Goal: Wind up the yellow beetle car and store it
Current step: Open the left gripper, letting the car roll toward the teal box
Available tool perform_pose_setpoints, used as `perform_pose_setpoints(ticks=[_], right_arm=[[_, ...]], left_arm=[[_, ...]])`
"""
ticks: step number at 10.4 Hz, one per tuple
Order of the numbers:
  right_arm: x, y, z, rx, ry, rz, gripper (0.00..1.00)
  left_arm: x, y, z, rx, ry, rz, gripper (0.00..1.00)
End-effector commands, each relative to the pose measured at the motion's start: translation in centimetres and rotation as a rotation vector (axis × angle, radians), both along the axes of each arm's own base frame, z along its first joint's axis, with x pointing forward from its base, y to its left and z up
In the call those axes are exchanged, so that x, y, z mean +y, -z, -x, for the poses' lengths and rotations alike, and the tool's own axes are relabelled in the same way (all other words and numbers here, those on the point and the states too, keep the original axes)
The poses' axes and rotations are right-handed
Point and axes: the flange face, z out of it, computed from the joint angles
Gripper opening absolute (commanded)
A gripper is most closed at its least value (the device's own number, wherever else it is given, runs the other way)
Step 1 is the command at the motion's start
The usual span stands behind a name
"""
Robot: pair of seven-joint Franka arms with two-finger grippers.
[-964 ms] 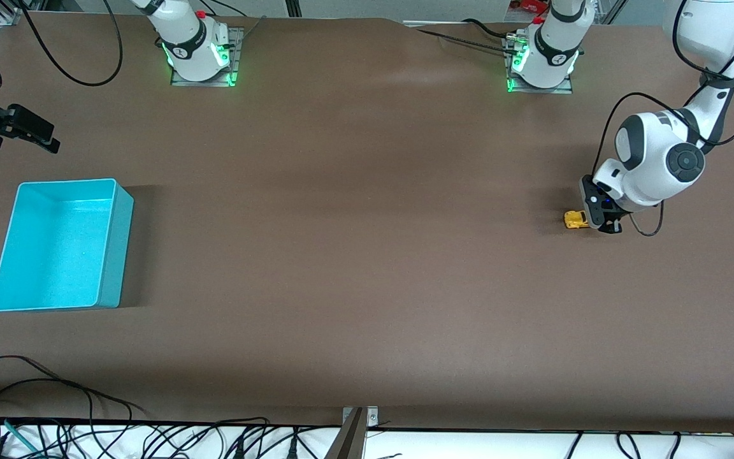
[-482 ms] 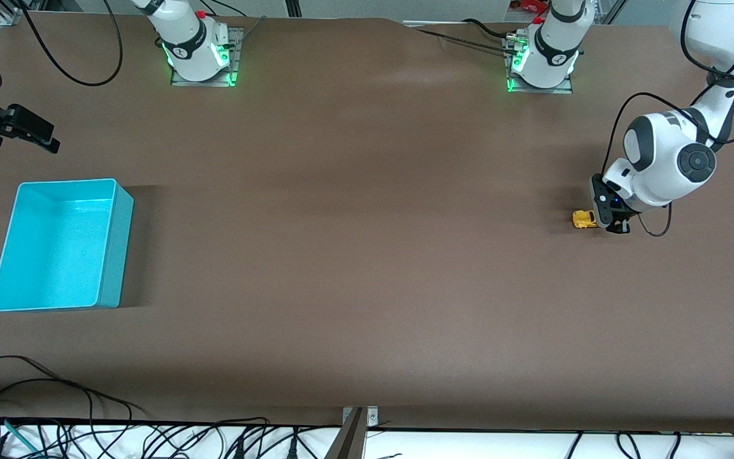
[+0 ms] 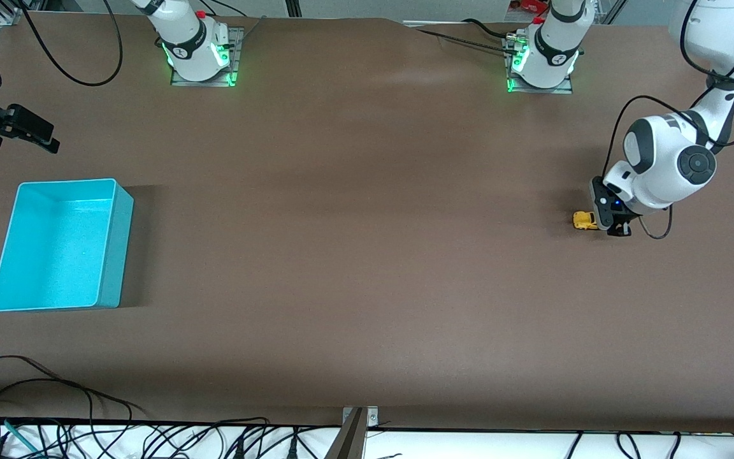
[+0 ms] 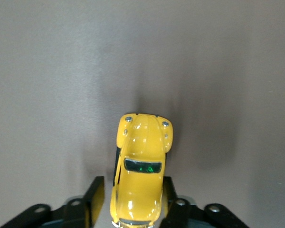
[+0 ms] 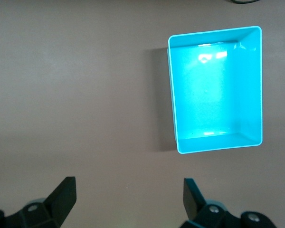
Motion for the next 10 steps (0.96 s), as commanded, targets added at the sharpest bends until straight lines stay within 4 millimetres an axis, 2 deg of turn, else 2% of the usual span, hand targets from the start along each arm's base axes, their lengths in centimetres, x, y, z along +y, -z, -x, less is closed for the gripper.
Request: perform_pose_setpoints(ticks=[1, 10], right_arm=[[0.02, -0.67, 0.14, -0.007, 0.002, -0.012, 1.0], [0.04, -0.66, 0.15, -0.006, 0.002, -0.013, 1.0]], left_arm=[[-0.13, 0.45, -1.24, -0.005, 0.013, 0.017, 1.0], [-0.07, -0.27, -1.13, 0.009, -0.022, 0.037, 1.0]])
